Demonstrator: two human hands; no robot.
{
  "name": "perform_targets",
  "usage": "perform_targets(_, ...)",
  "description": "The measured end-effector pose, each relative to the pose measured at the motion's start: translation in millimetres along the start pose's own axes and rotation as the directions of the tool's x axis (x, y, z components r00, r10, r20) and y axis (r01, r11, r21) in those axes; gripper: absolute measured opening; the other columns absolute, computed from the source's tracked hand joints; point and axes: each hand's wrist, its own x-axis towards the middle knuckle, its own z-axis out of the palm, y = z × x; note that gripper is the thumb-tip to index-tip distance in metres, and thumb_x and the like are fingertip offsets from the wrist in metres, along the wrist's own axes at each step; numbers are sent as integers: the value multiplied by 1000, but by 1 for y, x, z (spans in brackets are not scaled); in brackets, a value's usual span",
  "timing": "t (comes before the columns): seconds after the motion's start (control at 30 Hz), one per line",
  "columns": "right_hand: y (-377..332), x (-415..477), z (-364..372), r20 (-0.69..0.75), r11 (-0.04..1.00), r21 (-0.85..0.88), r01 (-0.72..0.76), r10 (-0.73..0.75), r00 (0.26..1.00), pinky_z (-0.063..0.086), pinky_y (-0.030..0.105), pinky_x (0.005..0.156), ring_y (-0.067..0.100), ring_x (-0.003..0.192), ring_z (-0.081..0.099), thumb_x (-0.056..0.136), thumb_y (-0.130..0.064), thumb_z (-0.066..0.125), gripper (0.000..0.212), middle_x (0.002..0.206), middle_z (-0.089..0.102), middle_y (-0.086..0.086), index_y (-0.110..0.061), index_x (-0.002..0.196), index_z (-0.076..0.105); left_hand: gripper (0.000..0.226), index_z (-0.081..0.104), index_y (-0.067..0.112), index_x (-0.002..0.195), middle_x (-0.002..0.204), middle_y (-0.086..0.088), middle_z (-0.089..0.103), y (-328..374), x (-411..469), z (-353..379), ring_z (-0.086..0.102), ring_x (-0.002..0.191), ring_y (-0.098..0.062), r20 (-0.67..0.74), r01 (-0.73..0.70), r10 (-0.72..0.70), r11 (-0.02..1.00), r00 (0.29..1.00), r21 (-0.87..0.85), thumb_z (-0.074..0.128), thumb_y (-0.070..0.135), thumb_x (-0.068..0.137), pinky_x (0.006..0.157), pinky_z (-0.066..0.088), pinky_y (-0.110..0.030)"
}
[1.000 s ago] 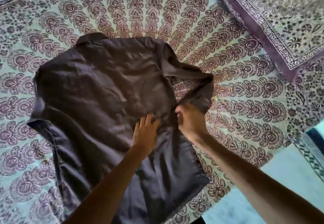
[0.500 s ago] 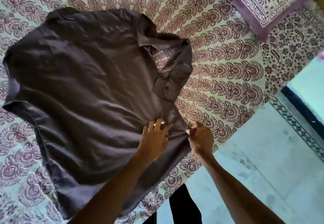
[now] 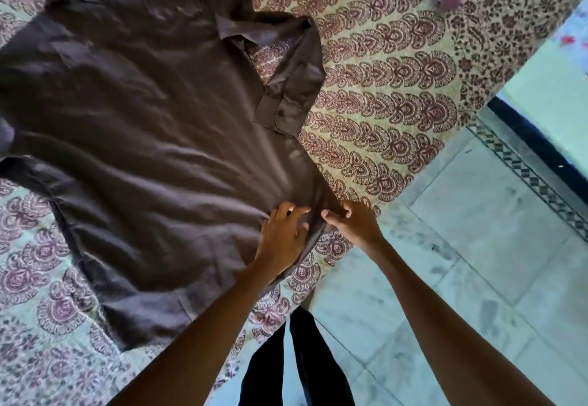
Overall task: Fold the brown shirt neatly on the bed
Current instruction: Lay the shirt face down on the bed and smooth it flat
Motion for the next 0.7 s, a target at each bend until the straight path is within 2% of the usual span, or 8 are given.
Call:
perform_targets(0.07, 10, 1, -2, 15, 995, -104, -4, 5, 1000, 47, 30, 69, 26, 83, 68, 84, -43, 67, 31, 87, 73, 10, -12, 87, 72, 35, 57, 26, 124, 115, -2, 53, 3, 1, -1, 54, 108, -26, -11, 17, -17, 1000, 1000, -13, 50, 23, 90, 90, 48, -42)
perform_targets(0.1, 14, 1, -4, -31, 993, -118, -26, 23, 999, 46, 31, 68, 29, 87, 67, 86, -43, 65, 32, 90, 72, 11, -11, 86, 71, 35, 57, 25, 124, 114, -2, 54, 5, 1, -1, 55, 107, -26, -15, 17, -18, 999, 1000, -34, 50, 21, 90, 90, 49, -41)
perform_targets(0.17, 18, -1, -9, -142, 990, -107, -92, 76, 987, 39, 30, 65, 32, 91, 64, 87, -47, 63, 38, 90, 70, 12, -12, 73, 62, 36, 58, 23, 124, 111, -3, 56, 8, 1, -2, 57, 105, -26, -8, 8, -8, 996, 1000, -85, 49, 21, 89, 90, 49, -42)
perform_targets(0.23, 18, -2, -9, -184, 986, -102, -129, 109, 977, 39, 31, 65, 35, 94, 62, 88, -48, 61, 42, 92, 68, 15, -14, 66, 53, 38, 59, 21, 123, 110, -5, 58, 9, 2, -2, 59, 103, -27, 16, -1, 3, 995, 1000, -99, 45, 24, 88, 89, 49, -44)
perform_targets(0.33, 21, -3, -6, -135, 982, -92, -164, 151, 979, 50, 37, 77, 36, 101, 63, 89, -42, 61, 36, 100, 68, 19, -7, 85, 64, 39, 61, 23, 121, 109, -5, 58, 12, -1, 1, 60, 102, -27, 49, -11, 14, 999, 999, -51, 44, 28, 86, 88, 50, -44)
perform_targets(0.5, 27, -6, 0, -168, 964, -150, -219, 193, 967, 49, 36, 80, 35, 105, 62, 89, -46, 57, 41, 104, 69, 15, -7, 95, 70, 30, 64, 20, 111, 104, -4, 62, 16, -17, 11, 60, 96, -26, 80, -91, 89, 996, 993, 22, 49, 33, 88, 85, 48, -38)
perform_targets(0.6, 26, -10, 5, -219, 963, -119, -243, 213, 952, 49, 37, 81, 34, 106, 61, 87, -44, 61, 34, 106, 69, 12, -12, 98, 68, 22, 64, 23, 109, 102, 4, 65, 15, -39, 14, 62, 88, -14, 141, -93, 112, 987, 984, -132, 50, 26, 92, 81, 51, -34)
perform_targets(0.7, 20, -17, 15, -329, 972, 33, -234, 231, 916, 49, 38, 80, 33, 103, 62, 82, -40, 69, 40, 103, 69, 11, -12, 107, 54, 21, 62, 30, 106, 101, 15, 67, 2, -59, 16, 63, 83, -2, 104, 25, 5, 955, 995, -295, 50, 20, 92, 77, 54, -29)
